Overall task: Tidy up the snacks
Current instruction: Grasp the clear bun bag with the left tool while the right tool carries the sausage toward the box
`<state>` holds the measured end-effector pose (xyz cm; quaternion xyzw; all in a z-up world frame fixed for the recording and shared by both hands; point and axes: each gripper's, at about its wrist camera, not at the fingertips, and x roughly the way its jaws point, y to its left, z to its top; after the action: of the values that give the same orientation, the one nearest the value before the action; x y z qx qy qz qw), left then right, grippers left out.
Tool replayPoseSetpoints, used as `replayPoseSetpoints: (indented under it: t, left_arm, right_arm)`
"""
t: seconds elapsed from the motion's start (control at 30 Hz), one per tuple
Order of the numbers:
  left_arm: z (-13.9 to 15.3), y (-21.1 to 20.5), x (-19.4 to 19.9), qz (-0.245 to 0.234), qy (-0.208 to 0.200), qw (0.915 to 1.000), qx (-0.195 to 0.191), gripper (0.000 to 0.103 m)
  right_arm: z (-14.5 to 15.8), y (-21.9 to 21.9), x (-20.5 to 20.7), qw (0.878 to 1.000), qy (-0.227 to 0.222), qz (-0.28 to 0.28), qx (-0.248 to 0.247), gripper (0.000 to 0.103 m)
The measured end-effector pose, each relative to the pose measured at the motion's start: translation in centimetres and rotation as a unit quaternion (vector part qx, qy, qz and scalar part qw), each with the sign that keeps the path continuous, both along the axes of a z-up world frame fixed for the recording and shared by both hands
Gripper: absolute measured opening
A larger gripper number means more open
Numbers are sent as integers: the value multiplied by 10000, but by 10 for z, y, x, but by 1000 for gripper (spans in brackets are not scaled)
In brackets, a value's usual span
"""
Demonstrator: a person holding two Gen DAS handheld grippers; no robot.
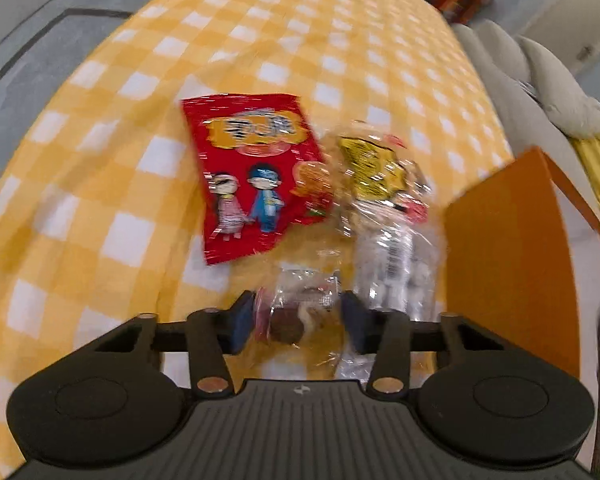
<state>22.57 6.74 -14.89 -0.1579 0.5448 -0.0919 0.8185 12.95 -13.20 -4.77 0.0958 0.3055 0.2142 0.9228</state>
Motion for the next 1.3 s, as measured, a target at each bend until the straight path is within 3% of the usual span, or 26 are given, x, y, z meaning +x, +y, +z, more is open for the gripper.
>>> replayPoseSetpoints:
  t: [0.17,0.37,0.6,0.83,0.93,1.03,1.3]
  left_arm:
    - [5,3,-8,-114,-91,9998,128,43]
    - [39,16,-25,-83,-461,9987,201,43]
    - [83,16,-40,-289,-965,9945,-281,43]
    - [115,-5,-55,-661,-1238,9848,-1021,43]
    - [123,-18,-61,-819,-1276,9812,-1194,43]
    - [122,-28,-64,-951,-1210,9797,-1285,43]
    - [109,-47,-63,-1289,-975,9776,-1346,43]
  right_arm:
    - [-3,-2,5,10000,-15,-61,50,21]
    - [3,-3,3,9999,-63,-76,54,21]
    - [33,-34,-7,9975,-372,-484,362,21]
    - [71,-89,-25,9857,-607,-1543,-312,21]
    - [68,-107,-25,9792,-320,-1878,-702,21]
    - [44,-121,-18,9743,229,-2020,-970,21]
    - [-22,-138,11,9636,1497,-1834,-1243,21]
